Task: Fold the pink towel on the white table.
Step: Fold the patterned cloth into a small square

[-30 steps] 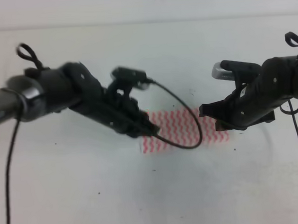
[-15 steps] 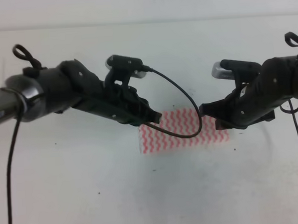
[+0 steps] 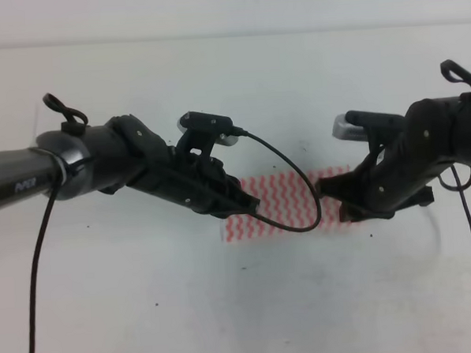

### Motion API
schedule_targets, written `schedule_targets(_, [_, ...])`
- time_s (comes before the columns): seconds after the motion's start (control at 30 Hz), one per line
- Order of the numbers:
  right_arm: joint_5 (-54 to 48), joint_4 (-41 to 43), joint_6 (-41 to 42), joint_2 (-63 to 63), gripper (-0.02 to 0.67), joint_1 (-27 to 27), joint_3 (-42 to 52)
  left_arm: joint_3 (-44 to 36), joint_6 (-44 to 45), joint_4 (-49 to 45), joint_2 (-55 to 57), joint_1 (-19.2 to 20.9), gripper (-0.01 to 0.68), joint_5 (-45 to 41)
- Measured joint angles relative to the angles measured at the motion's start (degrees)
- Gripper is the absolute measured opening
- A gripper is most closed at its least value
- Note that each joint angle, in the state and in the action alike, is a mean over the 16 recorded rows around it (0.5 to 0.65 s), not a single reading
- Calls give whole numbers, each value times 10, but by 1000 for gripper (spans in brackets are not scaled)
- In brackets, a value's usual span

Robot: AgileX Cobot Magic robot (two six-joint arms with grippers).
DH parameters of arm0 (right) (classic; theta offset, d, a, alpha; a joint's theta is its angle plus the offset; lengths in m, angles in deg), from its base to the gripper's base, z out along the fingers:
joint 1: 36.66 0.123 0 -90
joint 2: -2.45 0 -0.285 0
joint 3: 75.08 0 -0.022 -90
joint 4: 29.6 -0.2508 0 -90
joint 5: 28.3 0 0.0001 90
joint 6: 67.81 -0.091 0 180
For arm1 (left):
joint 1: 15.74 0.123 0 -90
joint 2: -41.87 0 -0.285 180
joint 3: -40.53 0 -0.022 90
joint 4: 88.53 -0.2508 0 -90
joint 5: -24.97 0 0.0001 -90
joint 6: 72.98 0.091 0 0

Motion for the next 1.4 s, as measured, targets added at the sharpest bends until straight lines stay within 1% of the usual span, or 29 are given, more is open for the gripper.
schedule_targets(0.23, [-11, 0, 0, 12, 78, 0, -7, 0, 1, -6, 1, 0, -5, -2])
schedule_targets(0.5, [-42, 17, 0, 8, 67, 0, -41, 0, -2, -13, -16, 0, -5, -5])
schedule_targets(0.7, [-60, 40, -2, 4, 110, -1, -67, 0, -5, -15, -24, 2, -6, -6])
schedule_targets(0.87, [-61, 51, -4, 4, 173, -10, -78, 0, 3, -15, -22, 7, -6, -6])
schedule_targets(1.03, [-56, 45, -5, 11, 225, -18, -79, 0, 33, -4, -18, 12, -5, -10])
schedule_targets(1.23, [-52, 27, -4, 27, 247, -28, -79, 0, 78, 12, -18, 18, -5, -13])
schedule_targets(1.4, [-45, 15, -3, 44, 251, -28, -79, 0, 124, 25, -18, 18, -5, -15])
